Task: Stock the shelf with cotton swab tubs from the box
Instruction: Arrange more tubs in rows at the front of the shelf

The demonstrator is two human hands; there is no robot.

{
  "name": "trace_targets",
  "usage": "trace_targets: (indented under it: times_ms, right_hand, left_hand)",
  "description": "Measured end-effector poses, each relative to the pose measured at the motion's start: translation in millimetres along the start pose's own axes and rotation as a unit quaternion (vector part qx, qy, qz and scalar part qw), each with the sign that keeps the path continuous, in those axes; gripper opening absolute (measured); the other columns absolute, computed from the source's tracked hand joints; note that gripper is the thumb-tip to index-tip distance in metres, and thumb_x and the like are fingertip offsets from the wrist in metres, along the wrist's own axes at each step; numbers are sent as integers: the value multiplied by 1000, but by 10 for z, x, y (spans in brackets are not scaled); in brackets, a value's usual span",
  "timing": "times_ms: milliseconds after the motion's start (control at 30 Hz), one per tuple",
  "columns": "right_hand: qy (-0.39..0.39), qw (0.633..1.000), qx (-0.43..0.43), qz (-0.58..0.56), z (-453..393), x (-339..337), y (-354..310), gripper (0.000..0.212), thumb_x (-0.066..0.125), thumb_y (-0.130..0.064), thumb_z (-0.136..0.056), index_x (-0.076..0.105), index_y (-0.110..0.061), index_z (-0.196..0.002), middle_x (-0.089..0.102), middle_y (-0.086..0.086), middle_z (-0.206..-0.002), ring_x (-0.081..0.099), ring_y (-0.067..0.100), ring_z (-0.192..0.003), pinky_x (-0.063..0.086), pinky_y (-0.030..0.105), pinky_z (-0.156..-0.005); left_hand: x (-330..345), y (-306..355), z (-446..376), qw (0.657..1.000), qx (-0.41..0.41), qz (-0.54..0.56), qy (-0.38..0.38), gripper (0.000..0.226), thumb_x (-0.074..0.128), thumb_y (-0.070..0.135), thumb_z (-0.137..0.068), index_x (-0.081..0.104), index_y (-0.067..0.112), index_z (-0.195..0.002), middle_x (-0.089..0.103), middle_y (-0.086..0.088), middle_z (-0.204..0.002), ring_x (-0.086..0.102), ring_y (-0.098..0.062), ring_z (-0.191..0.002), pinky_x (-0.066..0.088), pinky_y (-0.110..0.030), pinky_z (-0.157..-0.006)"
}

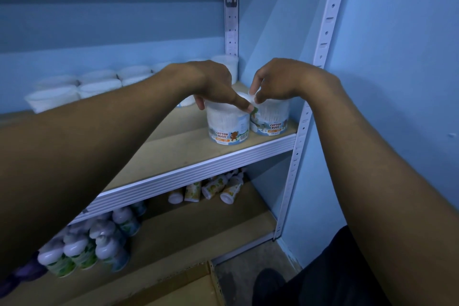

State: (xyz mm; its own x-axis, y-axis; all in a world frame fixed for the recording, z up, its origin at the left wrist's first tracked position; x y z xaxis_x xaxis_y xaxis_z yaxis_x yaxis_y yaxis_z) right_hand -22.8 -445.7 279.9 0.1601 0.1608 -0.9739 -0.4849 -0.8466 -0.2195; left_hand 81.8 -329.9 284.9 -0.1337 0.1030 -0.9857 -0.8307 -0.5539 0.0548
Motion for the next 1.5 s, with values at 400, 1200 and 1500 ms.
trace_targets:
  times_ms: [400,1200,1500]
  right_hand:
    - [17,1000,10,-11,44,-6,24,34,71,-39,-88,71,-27,-119,59,2,-132,56,25,-119,48,37,-96]
    - [0,999,9,-53,84,-41,36,29,72,-32,-88,73,-26,-116,64,-2,-124,56,19,-102,49,32,-85]
    - [2,998,9,-56,64,-26,56,27,72,-32,-88,74,-27,-114,63,-2,-124,55,19,-101,46,31,-81]
  left_hand:
    - [-39,-77,8,992,61,105,-28,75,76,53,-76,51,24,-140,49,6,-140,54,-22,-118,55,-37,-94]
    - [35,-56,-133,997,16,69,-17,81,71,73,-66,64,8,-113,56,-5,-117,70,-24,-76,57,-27,-61]
    - [43,-44,-79,998,14,58,2,83,70,77,-62,64,12,-113,61,-2,-113,71,-19,-64,48,-23,-58]
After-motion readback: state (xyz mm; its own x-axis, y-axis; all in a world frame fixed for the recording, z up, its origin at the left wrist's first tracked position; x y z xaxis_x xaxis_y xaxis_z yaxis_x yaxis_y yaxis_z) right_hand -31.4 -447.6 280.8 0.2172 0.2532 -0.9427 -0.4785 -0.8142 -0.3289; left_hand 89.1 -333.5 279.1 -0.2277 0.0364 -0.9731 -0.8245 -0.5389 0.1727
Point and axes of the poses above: each hand's wrist, its own z-axis away from the middle knuckle, its own x-axis out of the palm, y = z × x, the point moved 2 cm from there along -z, towards the middle knuckle
